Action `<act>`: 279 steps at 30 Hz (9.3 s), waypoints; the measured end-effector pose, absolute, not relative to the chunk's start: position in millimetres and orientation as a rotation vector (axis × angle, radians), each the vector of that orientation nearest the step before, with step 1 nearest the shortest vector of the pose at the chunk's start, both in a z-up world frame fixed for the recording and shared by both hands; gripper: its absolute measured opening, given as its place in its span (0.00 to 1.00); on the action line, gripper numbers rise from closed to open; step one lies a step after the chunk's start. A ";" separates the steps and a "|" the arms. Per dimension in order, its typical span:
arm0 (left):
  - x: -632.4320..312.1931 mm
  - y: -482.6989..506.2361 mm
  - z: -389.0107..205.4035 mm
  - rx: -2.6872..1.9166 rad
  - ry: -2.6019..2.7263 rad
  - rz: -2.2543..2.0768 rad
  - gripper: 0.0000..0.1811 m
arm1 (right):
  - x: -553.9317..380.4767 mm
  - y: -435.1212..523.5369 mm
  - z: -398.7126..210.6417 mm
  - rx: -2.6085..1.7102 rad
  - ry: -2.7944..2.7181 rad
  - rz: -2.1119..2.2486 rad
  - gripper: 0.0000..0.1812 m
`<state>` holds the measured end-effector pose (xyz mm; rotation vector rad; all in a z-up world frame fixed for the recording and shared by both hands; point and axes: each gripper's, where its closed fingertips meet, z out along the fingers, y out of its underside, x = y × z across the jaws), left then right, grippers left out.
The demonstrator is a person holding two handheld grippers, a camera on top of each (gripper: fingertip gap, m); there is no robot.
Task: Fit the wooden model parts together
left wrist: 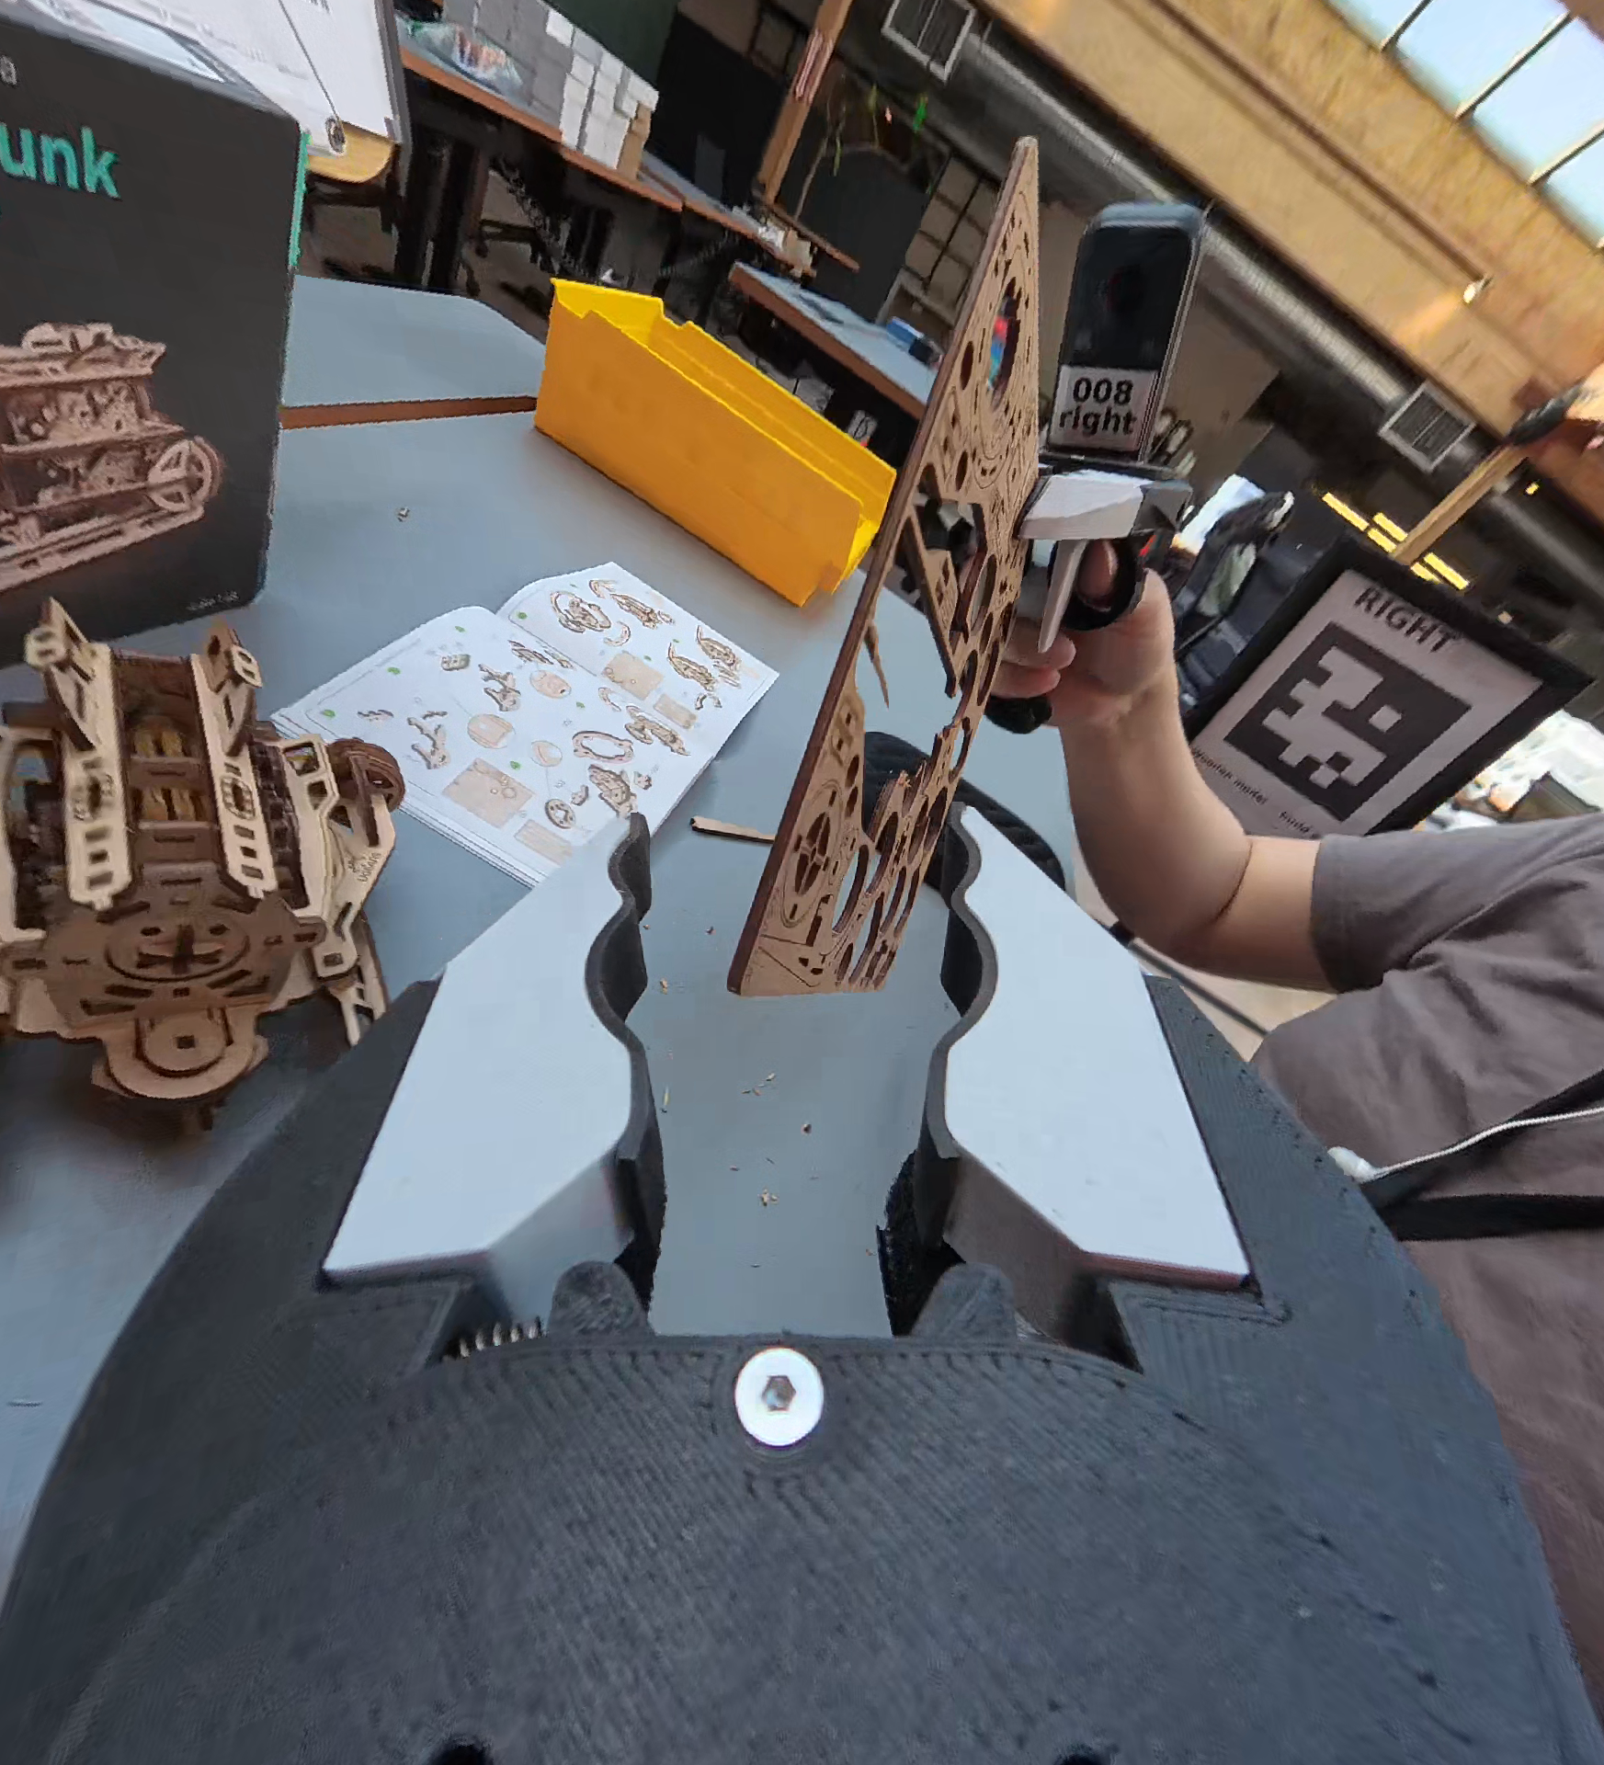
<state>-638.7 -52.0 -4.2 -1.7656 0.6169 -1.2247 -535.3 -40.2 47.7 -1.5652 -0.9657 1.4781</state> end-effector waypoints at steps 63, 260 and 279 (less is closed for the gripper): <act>-552.7 -39.9 -80.4 -2.190 1.270 -1.528 0.02 | -522.8 -39.2 -80.2 -1.783 -1.175 1.815 0.03; -545.4 -124.7 -103.1 -2.130 0.537 -0.708 0.15 | -516.1 -108.2 -97.7 -2.014 -1.302 1.873 0.00; -533.0 -116.1 -94.5 -2.011 0.259 -1.138 0.19 | -519.3 -113.4 -90.4 -1.914 -1.285 1.862 0.01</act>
